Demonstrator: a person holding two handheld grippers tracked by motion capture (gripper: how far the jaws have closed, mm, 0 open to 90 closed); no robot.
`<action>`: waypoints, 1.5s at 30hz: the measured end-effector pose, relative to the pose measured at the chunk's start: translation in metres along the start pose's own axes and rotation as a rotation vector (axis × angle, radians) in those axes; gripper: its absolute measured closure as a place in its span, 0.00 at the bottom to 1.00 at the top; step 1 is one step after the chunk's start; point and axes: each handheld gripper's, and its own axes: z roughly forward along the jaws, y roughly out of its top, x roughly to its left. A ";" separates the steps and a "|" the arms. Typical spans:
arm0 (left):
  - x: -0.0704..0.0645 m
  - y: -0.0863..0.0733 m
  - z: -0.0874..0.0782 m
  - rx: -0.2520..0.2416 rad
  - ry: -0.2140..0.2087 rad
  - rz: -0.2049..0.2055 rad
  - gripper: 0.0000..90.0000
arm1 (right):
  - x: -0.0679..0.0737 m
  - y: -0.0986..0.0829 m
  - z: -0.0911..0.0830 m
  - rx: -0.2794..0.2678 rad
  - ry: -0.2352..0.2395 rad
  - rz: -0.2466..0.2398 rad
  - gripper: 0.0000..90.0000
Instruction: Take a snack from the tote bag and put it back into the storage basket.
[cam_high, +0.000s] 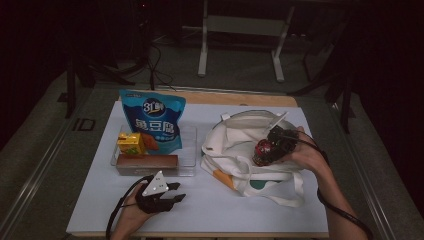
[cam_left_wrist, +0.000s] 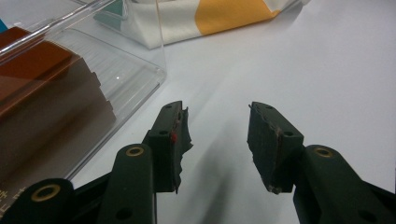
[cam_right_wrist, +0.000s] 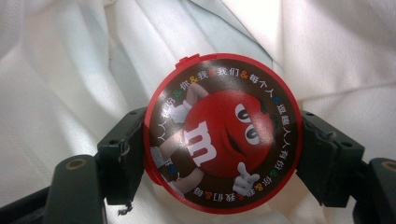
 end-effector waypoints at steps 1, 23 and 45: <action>0.000 0.000 0.000 0.001 0.000 0.002 0.62 | 0.001 0.001 -0.001 0.002 0.001 0.001 0.29; 0.000 0.000 0.000 0.003 -0.002 0.003 0.62 | 0.010 0.018 -0.019 -0.044 -0.003 -0.045 0.29; 0.000 0.000 0.000 0.004 -0.003 0.003 0.62 | 0.020 0.041 -0.036 -0.089 0.004 -0.091 0.29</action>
